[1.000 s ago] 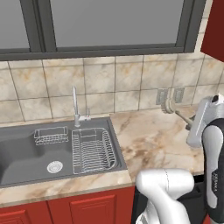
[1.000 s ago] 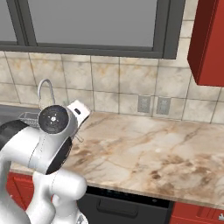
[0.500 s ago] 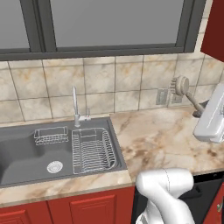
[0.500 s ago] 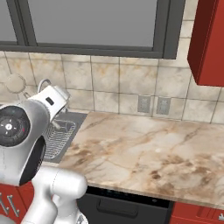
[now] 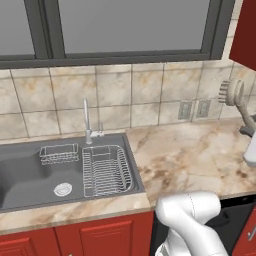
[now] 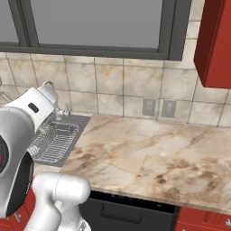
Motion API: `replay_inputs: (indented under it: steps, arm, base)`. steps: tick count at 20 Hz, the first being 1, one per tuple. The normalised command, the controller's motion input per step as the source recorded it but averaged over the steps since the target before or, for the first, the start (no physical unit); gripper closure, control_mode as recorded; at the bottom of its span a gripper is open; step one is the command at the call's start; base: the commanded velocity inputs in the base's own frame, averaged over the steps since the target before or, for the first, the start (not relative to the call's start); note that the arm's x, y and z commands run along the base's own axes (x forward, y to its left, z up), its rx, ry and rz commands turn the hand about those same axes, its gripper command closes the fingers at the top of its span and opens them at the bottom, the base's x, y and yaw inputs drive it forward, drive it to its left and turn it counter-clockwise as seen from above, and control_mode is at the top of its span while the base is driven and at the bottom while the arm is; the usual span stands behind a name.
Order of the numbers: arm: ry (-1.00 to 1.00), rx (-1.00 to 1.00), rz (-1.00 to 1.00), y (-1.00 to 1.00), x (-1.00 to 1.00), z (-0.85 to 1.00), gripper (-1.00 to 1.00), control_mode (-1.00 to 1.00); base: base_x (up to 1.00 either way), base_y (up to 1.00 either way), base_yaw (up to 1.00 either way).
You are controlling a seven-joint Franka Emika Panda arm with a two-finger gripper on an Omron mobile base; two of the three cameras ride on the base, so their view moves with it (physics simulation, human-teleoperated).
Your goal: Grab the spray bottle from the cabinet, then place it next to the cutting board for sanitizing. Then grab the dish brush from the countertop next to the sink and place it next to the cutting board.
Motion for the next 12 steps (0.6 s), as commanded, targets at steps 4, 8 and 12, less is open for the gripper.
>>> replay_inputs:
  steps: [4, 8, 12]
  arm:
    - [0.0, 0.0, 0.0, 0.0, 0.0, 0.0, 1.0, 1.0]
    - [0.0, 0.0, 0.0, 0.0, 0.0, 0.0, 1.0, 1.0]
    - [0.0, 0.0, 0.0, 0.0, 0.0, 0.0, 1.0, 1.0]
  base:
    - [-1.0, 0.34, 0.09]
    - [-0.93, 0.69, 0.19]
    - [-0.13, 0.88, 0.64]
